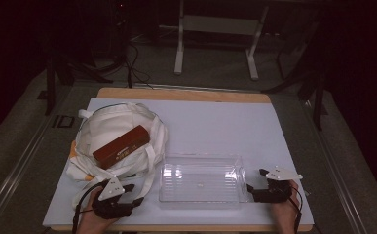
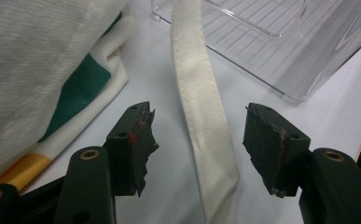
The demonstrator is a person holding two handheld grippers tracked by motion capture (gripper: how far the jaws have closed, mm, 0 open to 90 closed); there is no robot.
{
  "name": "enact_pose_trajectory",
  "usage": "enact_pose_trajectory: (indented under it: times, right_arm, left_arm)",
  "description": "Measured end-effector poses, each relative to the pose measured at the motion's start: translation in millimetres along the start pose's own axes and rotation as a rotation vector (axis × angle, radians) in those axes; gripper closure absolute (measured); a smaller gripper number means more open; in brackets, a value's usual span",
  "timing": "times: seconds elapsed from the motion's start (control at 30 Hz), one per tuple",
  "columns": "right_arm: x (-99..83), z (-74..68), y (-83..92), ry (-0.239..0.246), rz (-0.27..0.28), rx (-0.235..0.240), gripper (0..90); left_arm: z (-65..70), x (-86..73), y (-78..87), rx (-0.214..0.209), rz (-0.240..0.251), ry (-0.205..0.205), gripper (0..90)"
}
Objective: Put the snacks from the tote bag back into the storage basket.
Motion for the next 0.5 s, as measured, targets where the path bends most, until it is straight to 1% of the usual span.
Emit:
enact_pose_trajectory:
  times: [0.03,0.13,0.17,0.2,0.37,0.43,0.5]
  right_arm:
    - [0.0,0.4,0.5,-0.004,0.005,-0.005,13.8]
    - [0.5,0.3,1.6,-0.004,0.018,-0.001,13.8]
    - [0.6,0.1,2.0,-0.007,0.024,0.005,13.9]
    - [0.8,-0.4,3.1,-0.004,0.035,0.017,14.5]
    - [0.9,-1.0,3.3,0.007,0.041,0.013,14.5]
    - [0.9,-0.6,3.5,0.006,0.042,0.014,14.5]
    - [1.1,-0.4,4.0,0.001,0.049,0.021,14.5]
  left_arm:
    - [0.6,-0.1,-0.2,-0.004,-0.003,0.002,42.0]
    - [1.2,-0.6,-1.2,-0.005,-0.011,0.002,41.4]
    - [0.9,-1.6,-1.6,-0.008,-0.023,-0.003,41.4]
    - [-0.5,-2.1,-1.5,-0.002,-0.031,-0.005,41.0]
    - [-5.1,-2.7,2.1,0.01,-0.035,-0.007,42.2]
    - [-6.3,-2.8,3.5,0.011,-0.038,-0.004,41.9]
    - [-7.5,-2.3,4.4,0.022,-0.039,-0.005,41.7]
Point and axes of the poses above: each handheld gripper's, and its own axes: y roughly backward along the jaws, x roughly out of its top, z roughly to its right, the point moved 7 cm from there along -y, roughly forward along the jaws, and after that the axes turned 9 degrees about x, right-handed, at the moved point
